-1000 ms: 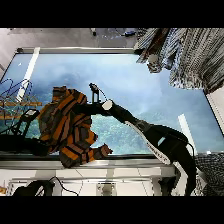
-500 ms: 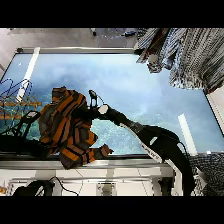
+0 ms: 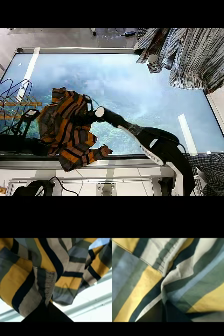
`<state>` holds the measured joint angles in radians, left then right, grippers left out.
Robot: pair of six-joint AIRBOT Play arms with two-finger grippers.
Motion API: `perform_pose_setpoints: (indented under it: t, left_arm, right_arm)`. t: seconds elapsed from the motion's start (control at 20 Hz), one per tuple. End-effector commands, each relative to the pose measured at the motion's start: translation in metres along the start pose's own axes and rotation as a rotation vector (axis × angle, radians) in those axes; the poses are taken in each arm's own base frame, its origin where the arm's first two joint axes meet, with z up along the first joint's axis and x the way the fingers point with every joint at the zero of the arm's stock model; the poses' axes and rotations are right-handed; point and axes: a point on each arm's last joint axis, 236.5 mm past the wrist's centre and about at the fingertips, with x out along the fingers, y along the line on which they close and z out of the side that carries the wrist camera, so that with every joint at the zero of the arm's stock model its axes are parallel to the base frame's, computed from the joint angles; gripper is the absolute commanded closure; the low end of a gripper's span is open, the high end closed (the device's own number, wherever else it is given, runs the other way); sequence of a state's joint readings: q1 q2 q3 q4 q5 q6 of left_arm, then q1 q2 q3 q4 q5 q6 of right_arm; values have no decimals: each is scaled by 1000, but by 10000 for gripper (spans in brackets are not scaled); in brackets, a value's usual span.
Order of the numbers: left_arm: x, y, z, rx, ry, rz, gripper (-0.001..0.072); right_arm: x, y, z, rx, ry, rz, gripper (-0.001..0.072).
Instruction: Fold the clothes and pants, and hang the long-sleeved shirts on hangers.
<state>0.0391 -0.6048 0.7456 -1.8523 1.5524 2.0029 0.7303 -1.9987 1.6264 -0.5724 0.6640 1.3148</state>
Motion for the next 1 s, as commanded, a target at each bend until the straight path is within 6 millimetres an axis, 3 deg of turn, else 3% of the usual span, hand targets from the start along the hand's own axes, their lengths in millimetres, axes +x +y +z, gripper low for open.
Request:
perform_pose_setpoints:
  t: [0.0, 0.1, 0.2, 0.35, 0.45, 0.65, 0.7, 0.75, 0.8, 0.85, 0.9, 0.95]
  left_arm:
    - [-1, 12, 25, 0, -105, 49, 689]
    - [-4, 22, 47, -1, -196, 90, 688]
    - [1, 30, 60, -11, -220, 102, 688]
    - [23, 32, 61, -41, -150, 51, 688]
    - [37, 28, 62, -64, -114, -2, 689]
    - [49, 12, 63, -31, -73, -49, 688]
    - [50, 6, 61, -11, -60, -60, 688]
    - [51, -2, 56, 9, -37, -74, 688]
    - [52, -10, 49, 31, -2, -93, 688]
    - [52, -19, 39, 52, 43, -116, 688]
    - [52, -24, 28, 68, 92, -130, 688]
    - [50, -25, 16, 85, 145, -129, 688]
  right_arm:
    - [-60, -31, 14, -168, 74, -131, 695]
    - [-108, -51, 17, -224, 109, -224, 695]
    - [-148, -67, 6, -251, 109, -304, 695]
    - [-180, -68, -48, -235, 151, -325, 694]
    - [-177, -53, -99, -228, 206, -286, 694]
    - [-138, 0, -181, -330, 274, -188, 693]
    - [-130, 16, -199, -401, 302, -167, 676]
    - [-126, 26, -211, -481, 324, -159, 577]
    - [-124, 31, -216, -544, 335, -162, 442]
    - [-125, 35, -212, -574, 327, -167, 401]
    - [-129, 37, -199, -589, 294, -174, 399]
    - [-136, 37, -179, -595, 251, -186, 350]
